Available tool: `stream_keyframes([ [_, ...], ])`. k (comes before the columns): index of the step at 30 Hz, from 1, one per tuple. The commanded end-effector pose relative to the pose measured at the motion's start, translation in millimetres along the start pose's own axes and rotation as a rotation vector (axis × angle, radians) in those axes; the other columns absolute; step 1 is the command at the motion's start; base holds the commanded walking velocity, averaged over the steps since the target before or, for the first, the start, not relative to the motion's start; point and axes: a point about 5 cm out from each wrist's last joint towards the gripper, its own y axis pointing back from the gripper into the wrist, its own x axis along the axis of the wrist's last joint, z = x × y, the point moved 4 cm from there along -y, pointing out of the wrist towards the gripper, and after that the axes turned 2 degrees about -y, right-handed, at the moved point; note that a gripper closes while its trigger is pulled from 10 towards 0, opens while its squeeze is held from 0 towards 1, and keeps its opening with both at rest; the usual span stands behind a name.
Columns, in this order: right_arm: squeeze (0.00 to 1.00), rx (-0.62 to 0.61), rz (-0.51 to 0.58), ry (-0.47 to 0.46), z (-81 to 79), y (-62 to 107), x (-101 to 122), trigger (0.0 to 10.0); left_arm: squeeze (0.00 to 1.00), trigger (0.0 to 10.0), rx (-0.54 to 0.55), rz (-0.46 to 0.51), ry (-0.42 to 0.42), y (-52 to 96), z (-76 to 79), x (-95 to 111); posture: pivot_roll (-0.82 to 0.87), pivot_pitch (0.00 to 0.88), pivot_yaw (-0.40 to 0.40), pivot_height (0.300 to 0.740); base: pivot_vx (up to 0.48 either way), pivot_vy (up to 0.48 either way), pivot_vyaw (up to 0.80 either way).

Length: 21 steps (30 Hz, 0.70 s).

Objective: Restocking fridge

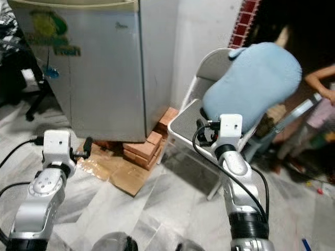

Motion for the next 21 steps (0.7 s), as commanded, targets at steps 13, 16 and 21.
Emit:
stream_keyframes([
  [13, 0.00, 0.021, 0.023, 0.006, -8.3, 0.8, 11, 10.0, 0.00, 10.0, -0.071, 0.051, 0.026, 5.0, 10.8, 9, 0.04, 0.000, -0.031, 0.740, 0.000, 0.472, -0.55],
  [16, 0.00, 0.026, 0.021, 0.008, -9.7, -0.1, 11, 10.0, 0.00, 10.0, -0.078, 0.052, 0.047, 4.9, 11.3, 9, 0.04, 0.000, -0.031, 0.740, 0.000, 0.472, -0.60],
  [21, 0.00, 0.031, 0.020, 0.011, -11.3, -1.5, 12, 10.0, 0.00, 10.0, -0.084, 0.051, 0.072, 4.4, 11.9, 10, 0.04, 0.000, -0.031, 0.740, 0.000, 0.475, -0.74],
])
